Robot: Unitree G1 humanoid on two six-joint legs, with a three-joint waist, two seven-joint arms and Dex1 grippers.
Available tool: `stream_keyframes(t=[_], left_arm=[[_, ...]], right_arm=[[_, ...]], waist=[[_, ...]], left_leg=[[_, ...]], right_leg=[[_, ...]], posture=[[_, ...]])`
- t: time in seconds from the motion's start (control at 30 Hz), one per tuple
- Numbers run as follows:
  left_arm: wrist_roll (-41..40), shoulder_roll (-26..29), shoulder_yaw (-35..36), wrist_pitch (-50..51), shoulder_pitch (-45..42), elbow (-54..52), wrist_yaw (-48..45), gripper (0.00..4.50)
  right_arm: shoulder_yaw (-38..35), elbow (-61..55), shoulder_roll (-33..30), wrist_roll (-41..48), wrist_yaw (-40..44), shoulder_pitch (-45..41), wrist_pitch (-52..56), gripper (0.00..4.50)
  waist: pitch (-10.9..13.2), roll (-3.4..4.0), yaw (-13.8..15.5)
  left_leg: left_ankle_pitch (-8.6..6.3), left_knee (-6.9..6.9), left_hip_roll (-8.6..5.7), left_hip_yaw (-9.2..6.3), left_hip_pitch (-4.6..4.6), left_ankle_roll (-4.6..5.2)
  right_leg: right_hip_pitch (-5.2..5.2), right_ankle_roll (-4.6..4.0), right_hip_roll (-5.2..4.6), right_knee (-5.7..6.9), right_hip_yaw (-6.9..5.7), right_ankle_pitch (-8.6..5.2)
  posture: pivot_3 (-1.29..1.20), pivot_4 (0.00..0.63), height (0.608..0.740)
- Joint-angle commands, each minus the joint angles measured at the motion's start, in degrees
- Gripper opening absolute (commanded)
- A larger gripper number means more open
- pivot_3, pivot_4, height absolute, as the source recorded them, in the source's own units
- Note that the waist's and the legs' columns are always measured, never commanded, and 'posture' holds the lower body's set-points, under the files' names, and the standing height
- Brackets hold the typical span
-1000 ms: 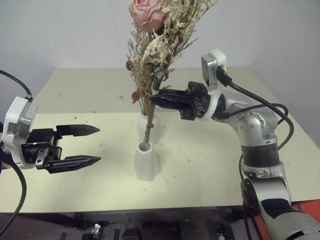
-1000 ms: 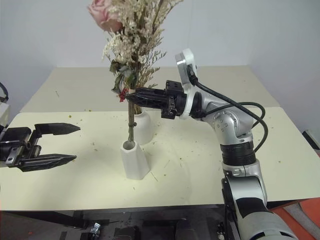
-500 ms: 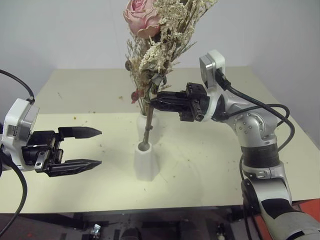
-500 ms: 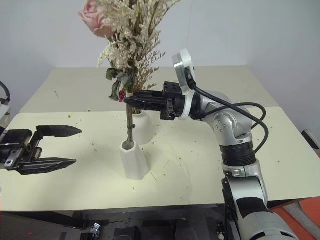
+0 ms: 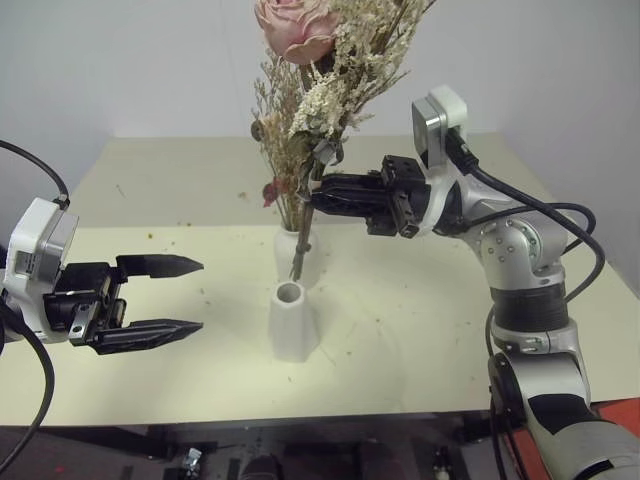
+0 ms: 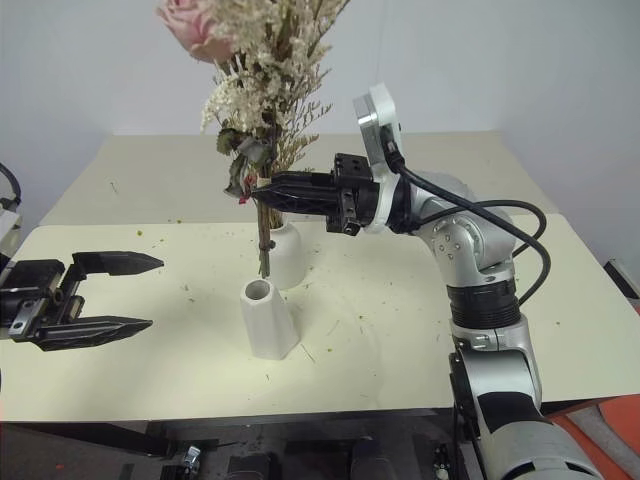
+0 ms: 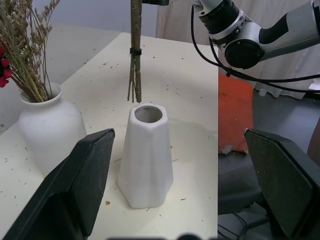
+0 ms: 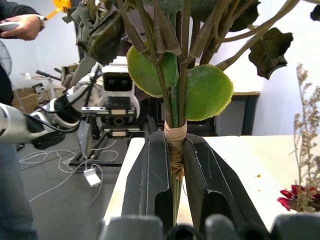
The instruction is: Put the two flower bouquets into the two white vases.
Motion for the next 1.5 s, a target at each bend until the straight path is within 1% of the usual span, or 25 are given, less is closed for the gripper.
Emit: stream_keyframes(t=[0.03, 0.27, 0.77, 1.0, 1.17, 1.23, 1.33, 1.37, 1.4, 1.5], left_arm=[[-0.72, 0.66, 1.48, -0.87, -0.45, -0.39, 0.02, 4.50], [-1.08, 0.57, 2.03, -0.38, 0.05, -1.21, 0.69, 4.50], [-2.12, 0.70, 3.05, 0.03, 1.13, -2.39, 2.16, 4.50], [-2.12, 0.62, 2.98, -0.28, 1.28, -2.48, 2.39, 4.50], [-2.06, 0.57, 2.97, -0.36, 1.32, -2.53, 2.50, 4.50], [-2.07, 0.56, 3.03, -0.34, 1.37, -2.59, 2.55, 4.50], [-2.03, 0.60, 3.05, -0.39, 1.36, -2.43, 2.48, 4.50], [-2.00, 0.61, 3.03, -0.41, 1.35, -2.39, 2.47, 4.50], [-1.97, 0.64, 3.02, -0.43, 1.34, -2.30, 2.41, 4.50], [-1.86, 0.65, 2.68, -0.58, 1.06, -2.08, 2.38, 4.50]], right_arm=[[-1.62, -2.65, -0.55, 3.23, 0.81, -1.30, 1.76, 0.20], [0.00, -3.37, 0.05, 3.60, 0.67, -0.21, 2.74, 0.20], [1.92, 0.75, 1.86, 0.38, 0.90, -0.47, 1.14, 0.20], [3.62, 0.58, 2.18, -1.40, 1.32, 0.67, 0.62, 0.20], [5.25, -0.41, 2.59, -3.62, 2.04, 2.20, -1.84, 0.20], [5.42, -0.64, 2.60, -3.88, 2.11, 2.43, -1.88, 0.91], [5.36, -1.02, 2.33, -4.14, 2.44, 2.79, -1.97, 1.73], [5.33, -1.35, 1.98, -4.32, 2.70, 3.05, -2.19, 2.16], [5.31, -1.55, 1.78, -4.48, 2.86, 3.18, -2.33, 2.40], [5.06, -2.28, 0.85, -4.87, 3.50, 3.83, -2.71, 3.46]], waist=[[0.00, 0.00, 0.00], [0.00, 0.00, 0.05], [0.00, 0.00, 0.12], [0.00, 0.00, 0.20], [0.00, 0.00, 0.27], [0.00, 0.00, 0.45], [0.00, 0.00, 0.60], [0.00, 0.00, 0.62], [0.00, 0.00, 0.65], [0.00, 0.00, 0.71]], left_leg=[[0.00, 0.00, 0.00, 0.00, 0.00, 0.00], [0.00, 0.00, 0.00, 0.00, 0.00, 0.00], [0.00, 0.00, 0.00, 0.00, 0.00, 0.00], [0.00, 0.00, 0.00, 0.00, 0.00, 0.00], [0.00, 0.00, 0.00, 0.00, 0.00, 0.00], [0.00, 0.00, 0.00, 0.00, -0.01, 0.00], [0.00, 0.00, 0.01, 0.00, 0.00, 0.00], [0.00, 0.00, 0.00, 0.00, 0.00, 0.00], [0.00, 0.00, 0.00, 0.00, 0.00, 0.00], [0.00, 0.00, 0.00, 0.00, 0.00, 0.00]], right_leg=[[0.00, 0.00, 0.00, 0.00, 0.00, 0.00], [0.00, 0.00, 0.00, 0.00, 0.00, 0.00], [0.00, 0.00, 0.00, 0.00, 0.00, 0.00], [0.00, 0.01, 0.00, 0.00, 0.00, -0.01], [0.00, 0.01, 0.01, 0.00, 0.00, -0.01], [0.00, 0.01, 0.00, -0.01, 0.00, -0.01], [0.00, 0.01, 0.01, 0.00, 0.00, -0.01], [0.00, 0.01, 0.01, 0.00, 0.00, -0.01], [0.00, 0.01, 0.00, -0.01, 0.00, -0.01], [0.00, 0.01, 0.00, -0.01, 0.00, -0.01]], posture=[[0.00, 0.150, 0.740], [0.00, 0.150, 0.740], [0.00, 0.150, 0.740], [0.00, 0.150, 0.740], [0.00, 0.150, 0.740], [0.00, 0.150, 0.740], [0.00, 0.150, 0.740], [0.00, 0.150, 0.740], [0.00, 0.150, 0.740], [0.00, 0.150, 0.740]])
